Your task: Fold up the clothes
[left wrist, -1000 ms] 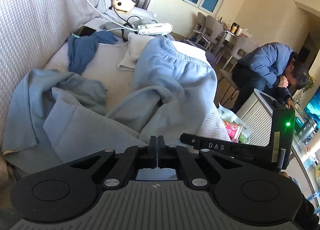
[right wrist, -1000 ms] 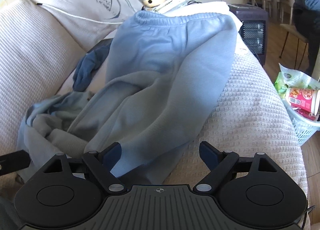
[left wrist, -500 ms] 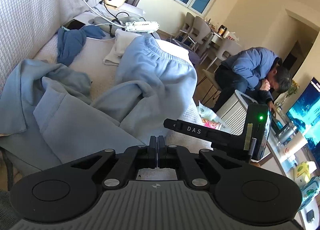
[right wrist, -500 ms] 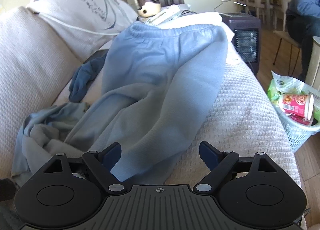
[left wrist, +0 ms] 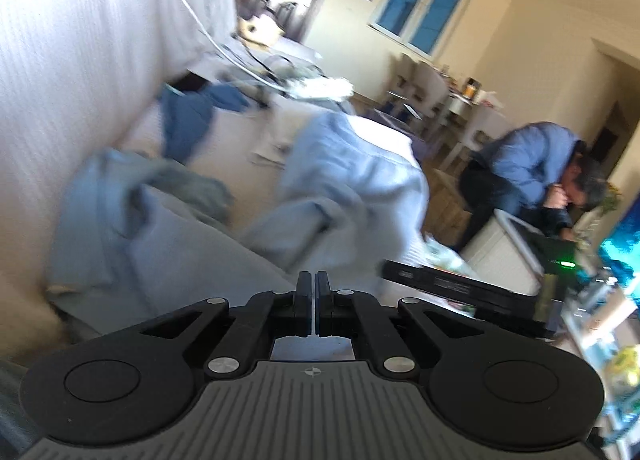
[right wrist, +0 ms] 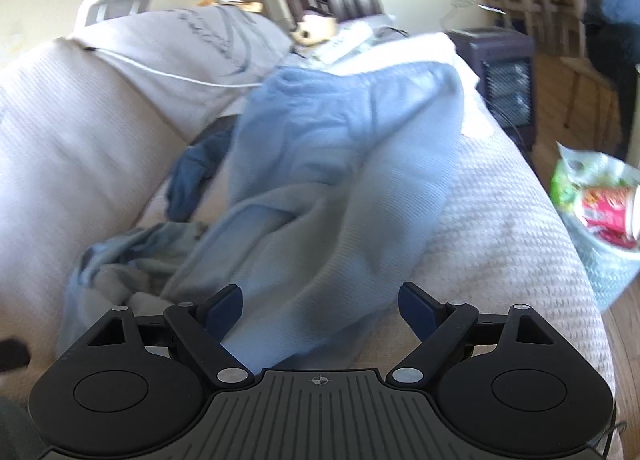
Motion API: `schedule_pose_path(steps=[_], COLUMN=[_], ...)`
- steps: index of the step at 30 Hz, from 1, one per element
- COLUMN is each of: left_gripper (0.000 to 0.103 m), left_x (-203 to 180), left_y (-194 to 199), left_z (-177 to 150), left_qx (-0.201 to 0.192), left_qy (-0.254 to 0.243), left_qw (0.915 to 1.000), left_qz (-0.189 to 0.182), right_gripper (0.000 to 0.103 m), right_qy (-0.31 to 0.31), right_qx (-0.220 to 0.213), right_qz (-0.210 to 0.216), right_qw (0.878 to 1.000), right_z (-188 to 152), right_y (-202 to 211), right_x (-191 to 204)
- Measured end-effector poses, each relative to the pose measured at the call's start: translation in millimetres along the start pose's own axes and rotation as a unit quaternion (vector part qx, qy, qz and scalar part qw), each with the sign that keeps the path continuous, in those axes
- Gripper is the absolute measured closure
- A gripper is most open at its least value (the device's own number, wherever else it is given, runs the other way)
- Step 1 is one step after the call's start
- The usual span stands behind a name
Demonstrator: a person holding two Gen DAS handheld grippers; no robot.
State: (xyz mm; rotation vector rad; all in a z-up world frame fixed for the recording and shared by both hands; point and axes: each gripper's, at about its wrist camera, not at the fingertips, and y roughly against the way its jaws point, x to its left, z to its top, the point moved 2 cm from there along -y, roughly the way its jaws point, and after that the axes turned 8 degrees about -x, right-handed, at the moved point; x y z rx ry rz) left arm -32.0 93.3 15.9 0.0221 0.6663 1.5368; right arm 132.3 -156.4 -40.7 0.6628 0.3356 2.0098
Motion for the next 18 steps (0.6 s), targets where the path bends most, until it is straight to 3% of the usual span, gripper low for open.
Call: schedule_pose_path(steps=[3,8,12,16,18], left_gripper=[0.102,0.097,0.082,0.077,0.071], left_x=[12,27,32,37,40], left_y=[2,-2,0,13,21], left_z=[6,8,7,8,8], left_qx=[-0.007,-0.007,-0.008,-0.023,-0.030], left_qy=[0.012,0.022,0.031,0.033,0.030], left_qw=[0.9998,0.9994,0.9990,0.9979,0.9972], left_qz=[0.013,0.025,0.032,0.050,0.062], right_gripper=[0.015,0.015,0.015,0.017,0.025], right_qy=[0.019,0.077,0.190,0.251,0.260], right_qx=[-0.008,0.016,0.028,0.055,0.064], right_qz=[0.043,0.115,0.159,0.212,0.218], right_qw=[0.999,0.990,0.968,0.943,0.938], right_z=[6,12,8,-4,-11], right_y=[10,11,1,-29,-36], right_x=[7,37,91,135,143])
